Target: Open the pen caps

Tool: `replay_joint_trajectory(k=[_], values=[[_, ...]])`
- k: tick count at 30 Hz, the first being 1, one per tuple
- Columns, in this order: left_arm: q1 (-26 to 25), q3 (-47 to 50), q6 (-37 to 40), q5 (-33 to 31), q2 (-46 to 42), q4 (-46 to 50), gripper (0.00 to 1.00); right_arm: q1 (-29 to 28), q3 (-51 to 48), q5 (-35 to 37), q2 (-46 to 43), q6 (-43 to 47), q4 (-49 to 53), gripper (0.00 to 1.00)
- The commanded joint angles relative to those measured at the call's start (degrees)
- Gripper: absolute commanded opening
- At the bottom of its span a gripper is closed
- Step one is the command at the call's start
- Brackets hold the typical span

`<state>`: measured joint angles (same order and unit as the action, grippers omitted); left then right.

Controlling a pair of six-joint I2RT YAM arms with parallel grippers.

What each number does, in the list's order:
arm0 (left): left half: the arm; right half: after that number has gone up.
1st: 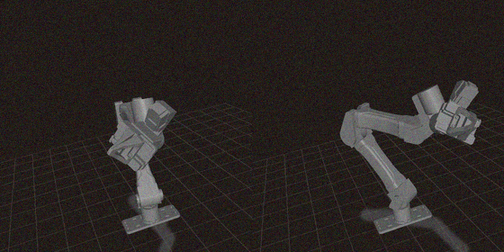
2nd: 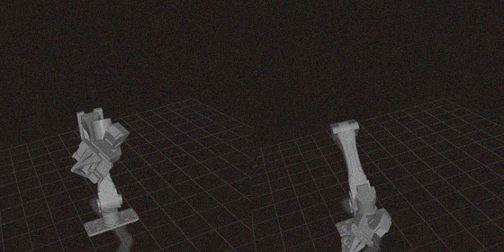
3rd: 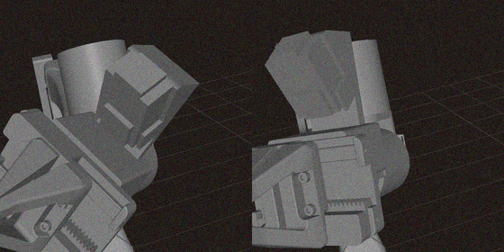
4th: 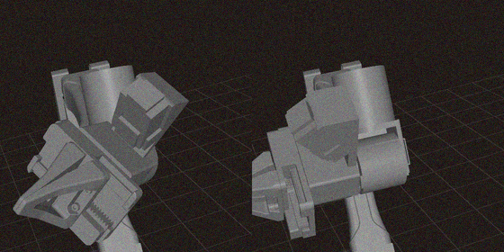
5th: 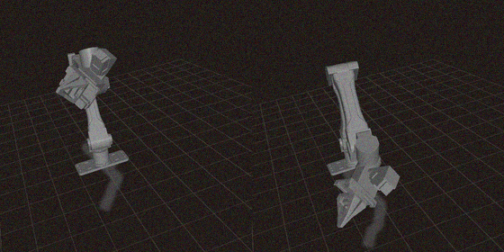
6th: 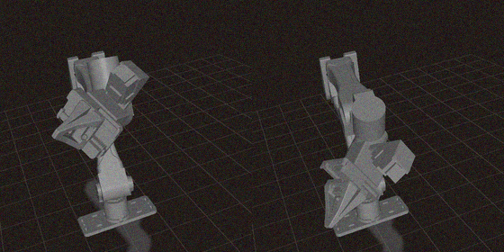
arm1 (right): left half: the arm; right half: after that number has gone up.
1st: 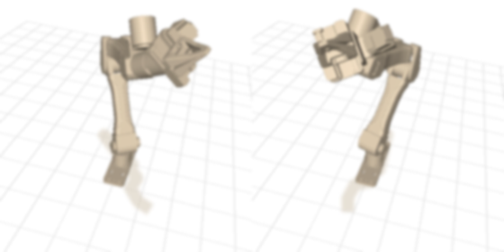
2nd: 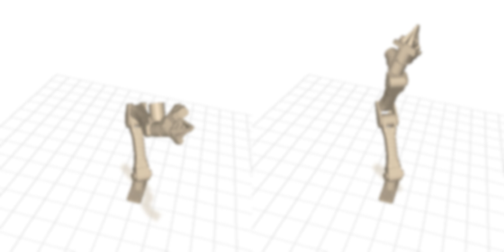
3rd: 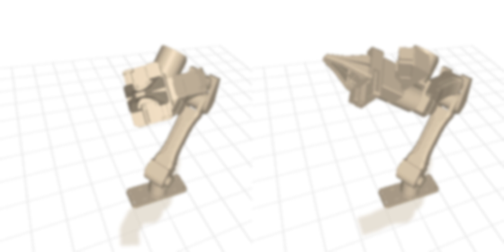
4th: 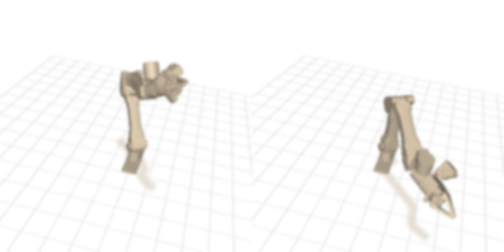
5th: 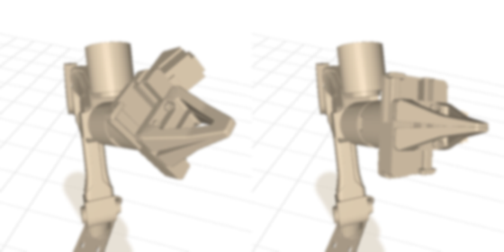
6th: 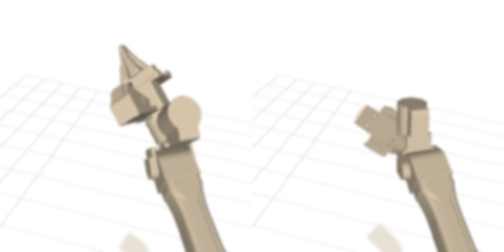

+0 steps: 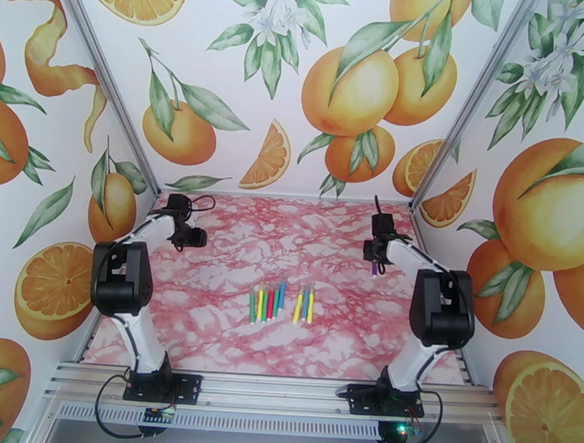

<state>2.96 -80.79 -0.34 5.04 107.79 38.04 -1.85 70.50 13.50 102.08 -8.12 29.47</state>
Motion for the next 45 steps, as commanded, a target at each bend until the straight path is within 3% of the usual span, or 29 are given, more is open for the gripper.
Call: replay_joint_trajectory(k=[1,12,19,24,26,34,39,45], values=[[-0.21,2.24,-0.8,5.29,-5.66,-2.01,0.56,-3.4,-0.75,-0.32,-3.36,-0.42,2.69,0.47],[-9.15,13.12,-1.07,8.83,-17.76,-11.21,0.65,-13.86,-8.71,-7.0,-11.66,-3.62,2.57,0.5],[-16.19,18.38,-0.42,7.6,-21.3,-16.42,0.67,-17.95,-12.93,-12.93,-15.69,-6.34,2.82,0.5],[-18.81,23.03,-2.18,10.25,-23.47,-23.72,0.68,-20.41,-16.19,-17.87,-16.57,-7.76,1.39,0.5],[-19.43,23.59,-2.35,11.03,-23.47,-24.15,0.73,-21.23,-17.19,-19.62,-16.48,-8.85,0.73,0.5],[-20.11,22.69,-2.25,9.48,-22.97,-23.72,0.74,-24.17,-20.34,-22.25,-15.29,-12.66,-2.0,0.51],[-20.11,21.47,-2.69,3.22,-21.57,-22.03,0.74,-25.54,-20.92,-23.05,-13.8,-12.97,-2.22,0.5],[-20.12,21.82,-3.62,2.28,-21.57,-23.52,0.74,-27.18,-21.51,-23.88,-13.25,-13.56,-2.32,0.49]])
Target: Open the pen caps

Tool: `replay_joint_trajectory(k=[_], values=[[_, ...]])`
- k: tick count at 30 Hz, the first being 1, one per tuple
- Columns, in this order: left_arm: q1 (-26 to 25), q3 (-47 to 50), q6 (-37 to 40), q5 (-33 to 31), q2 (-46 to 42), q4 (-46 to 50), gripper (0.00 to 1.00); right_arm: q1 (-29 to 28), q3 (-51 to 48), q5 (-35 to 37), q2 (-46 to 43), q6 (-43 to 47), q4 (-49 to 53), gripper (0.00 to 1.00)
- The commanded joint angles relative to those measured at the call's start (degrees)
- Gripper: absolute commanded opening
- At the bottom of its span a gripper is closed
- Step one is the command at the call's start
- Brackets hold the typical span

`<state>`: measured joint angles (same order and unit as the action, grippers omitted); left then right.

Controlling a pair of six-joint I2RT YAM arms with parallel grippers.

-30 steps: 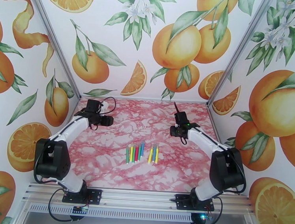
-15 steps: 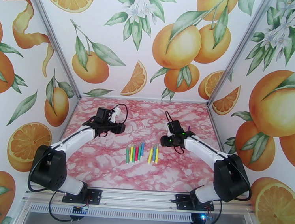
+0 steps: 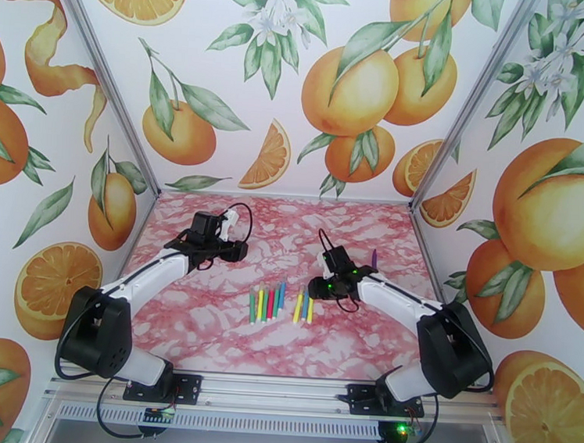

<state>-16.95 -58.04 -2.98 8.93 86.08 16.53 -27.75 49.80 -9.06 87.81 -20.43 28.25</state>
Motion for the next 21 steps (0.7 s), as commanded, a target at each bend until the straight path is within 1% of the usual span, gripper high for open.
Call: replay_joint_trajectory(k=[1,10,15,21], values=[[-0.19,-0.93,-1.29,-1.67,0.29,-2.25,0.74,-1.69,-1.02,-1.22,1.05,-1.62,-1.11,0.49],[-0.19,-1.55,-1.5,-1.28,0.55,-2.65,0.75,-4.88,-1.89,-0.31,2.31,-3.64,-1.97,0.46],[-0.24,-0.68,-1.05,-0.5,-0.34,-2.65,0.76,-5.54,-2.21,0.95,2.81,-4.27,-2.36,0.44],[-0.22,0.03,-0.7,-1.1,-1.46,-2.23,0.76,-5.89,-2.91,2.67,3.03,-4.97,-2.51,0.41]])
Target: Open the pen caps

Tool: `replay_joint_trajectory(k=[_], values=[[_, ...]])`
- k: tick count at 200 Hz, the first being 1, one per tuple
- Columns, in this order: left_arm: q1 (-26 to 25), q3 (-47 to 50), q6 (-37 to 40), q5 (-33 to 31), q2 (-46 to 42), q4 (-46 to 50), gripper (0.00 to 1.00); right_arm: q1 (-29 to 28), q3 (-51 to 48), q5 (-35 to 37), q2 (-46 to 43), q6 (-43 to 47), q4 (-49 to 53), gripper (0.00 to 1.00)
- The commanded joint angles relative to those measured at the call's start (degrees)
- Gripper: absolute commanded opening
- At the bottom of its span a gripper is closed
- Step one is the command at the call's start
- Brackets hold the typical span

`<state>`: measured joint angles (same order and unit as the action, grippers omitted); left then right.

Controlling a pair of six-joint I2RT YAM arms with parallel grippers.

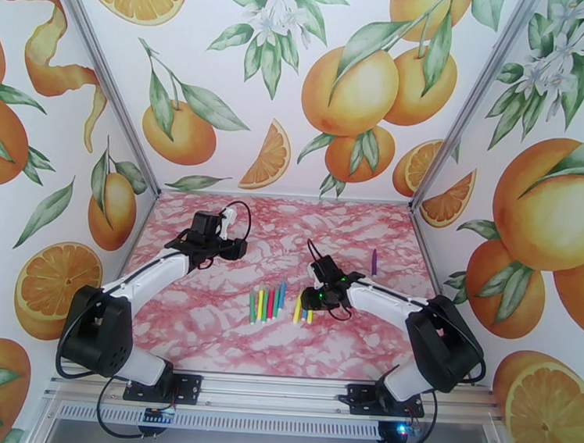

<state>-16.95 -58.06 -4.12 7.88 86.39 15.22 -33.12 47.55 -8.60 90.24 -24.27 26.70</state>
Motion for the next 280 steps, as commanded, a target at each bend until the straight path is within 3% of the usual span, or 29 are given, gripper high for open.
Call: replay_joint_trajectory(k=[1,65,158,280], values=[[-0.23,-0.03,0.53,-0.11,-1.75,-0.74,0.76,-0.54,-0.75,2.51,0.64,-1.21,-0.95,0.39],[-0.21,-0.23,0.39,0.19,-1.31,-0.81,0.76,-1.02,-1.32,4.5,1.15,-1.52,-0.82,0.36],[-0.24,-0.64,0.43,-0.32,-1.39,-0.2,0.76,-4.76,3.49,13.8,5.51,-0.83,5.19,0.31],[-0.2,-1.31,1.07,-0.65,-2.11,1.34,0.77,-5.09,4.96,17.45,9.09,-1.46,4.72,0.21]])
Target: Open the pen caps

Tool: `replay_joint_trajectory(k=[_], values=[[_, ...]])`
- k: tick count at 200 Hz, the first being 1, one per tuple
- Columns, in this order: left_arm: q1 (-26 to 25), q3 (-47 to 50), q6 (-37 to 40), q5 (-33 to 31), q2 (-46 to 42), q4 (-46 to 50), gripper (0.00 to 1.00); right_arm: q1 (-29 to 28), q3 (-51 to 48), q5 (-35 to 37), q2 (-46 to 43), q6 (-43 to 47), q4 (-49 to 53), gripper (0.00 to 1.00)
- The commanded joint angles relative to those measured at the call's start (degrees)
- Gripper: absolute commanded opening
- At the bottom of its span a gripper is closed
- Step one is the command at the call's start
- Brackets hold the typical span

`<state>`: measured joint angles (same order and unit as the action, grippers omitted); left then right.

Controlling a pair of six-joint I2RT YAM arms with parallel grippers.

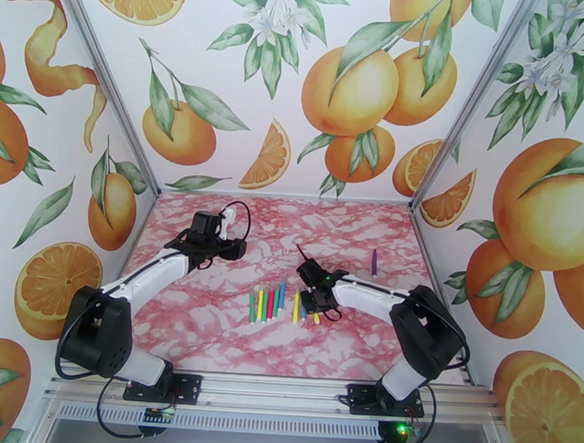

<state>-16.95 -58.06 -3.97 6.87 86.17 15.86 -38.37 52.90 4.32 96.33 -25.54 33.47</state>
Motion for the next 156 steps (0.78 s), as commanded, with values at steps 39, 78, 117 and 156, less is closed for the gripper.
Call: replay_joint_trajectory(k=[39,78,117,156], values=[[-0.27,-1.53,0.24,2.9,-2.46,0.32,0.77,0.14,-0.48,5.75,0.65,1.87,-3.08,0.19],[-0.36,-1.7,-0.76,7.15,-2.41,-0.9,0.77,0.2,-0.35,5.19,-2.34,3.96,-4.73,0.17],[-1.29,-2.22,-1.28,8.87,-2.33,-1.18,0.77,2.42,-0.92,2.45,-5.66,5.24,-8.21,0.15],[-2.2,-3.25,-2.93,13.5,-1.71,-2.94,0.78,5.71,-3.98,-5.83,-10.52,6.3,-15.95,0.15]])
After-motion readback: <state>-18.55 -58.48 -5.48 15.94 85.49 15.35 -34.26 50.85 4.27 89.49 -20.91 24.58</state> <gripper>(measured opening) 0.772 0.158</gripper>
